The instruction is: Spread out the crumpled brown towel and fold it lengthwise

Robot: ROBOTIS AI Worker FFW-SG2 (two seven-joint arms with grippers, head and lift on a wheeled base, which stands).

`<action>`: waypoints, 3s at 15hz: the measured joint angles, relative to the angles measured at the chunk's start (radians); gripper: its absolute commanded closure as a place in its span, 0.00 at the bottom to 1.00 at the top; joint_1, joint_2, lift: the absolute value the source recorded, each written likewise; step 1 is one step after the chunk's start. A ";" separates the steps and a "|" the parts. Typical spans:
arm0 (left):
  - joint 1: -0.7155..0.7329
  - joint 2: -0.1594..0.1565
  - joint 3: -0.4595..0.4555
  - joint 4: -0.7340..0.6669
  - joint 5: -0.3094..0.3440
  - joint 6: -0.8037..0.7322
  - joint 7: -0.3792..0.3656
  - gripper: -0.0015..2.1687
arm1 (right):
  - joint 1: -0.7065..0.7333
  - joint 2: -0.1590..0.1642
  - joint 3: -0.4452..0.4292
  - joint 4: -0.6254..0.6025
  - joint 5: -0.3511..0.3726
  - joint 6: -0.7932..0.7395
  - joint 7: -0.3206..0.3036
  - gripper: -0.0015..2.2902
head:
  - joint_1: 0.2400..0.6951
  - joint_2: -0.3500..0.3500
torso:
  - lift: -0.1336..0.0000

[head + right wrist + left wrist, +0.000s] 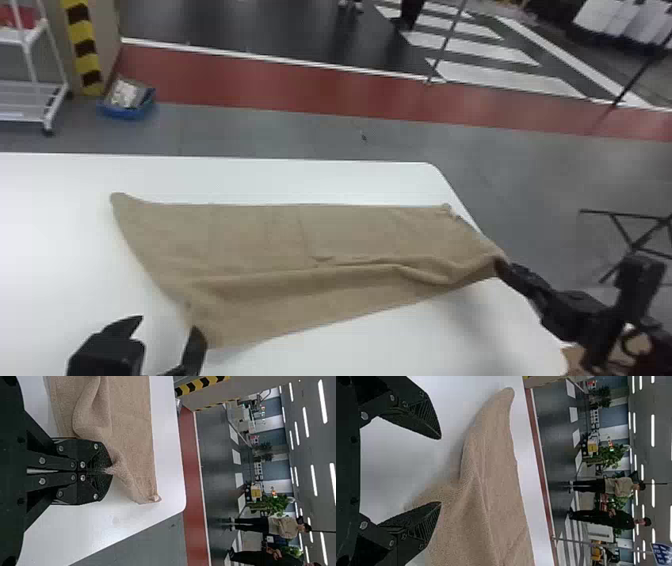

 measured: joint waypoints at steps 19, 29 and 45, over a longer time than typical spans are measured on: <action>-0.142 -0.071 -0.041 0.051 0.080 0.213 0.020 0.79 | 0.003 -0.005 0.008 0.050 0.005 -0.076 -0.005 0.63 | 1.00 0.00 | 0.07; -0.358 -0.166 -0.166 -0.025 0.040 0.467 0.091 0.78 | 0.039 0.025 0.118 0.033 0.032 -0.114 -0.019 0.63 | 1.00 0.00 | 0.07; -0.496 -0.249 -0.302 0.199 0.058 0.419 0.022 0.01 | 0.093 0.071 0.192 -0.011 0.055 -0.131 -0.027 0.63 | 1.00 0.00 | 0.07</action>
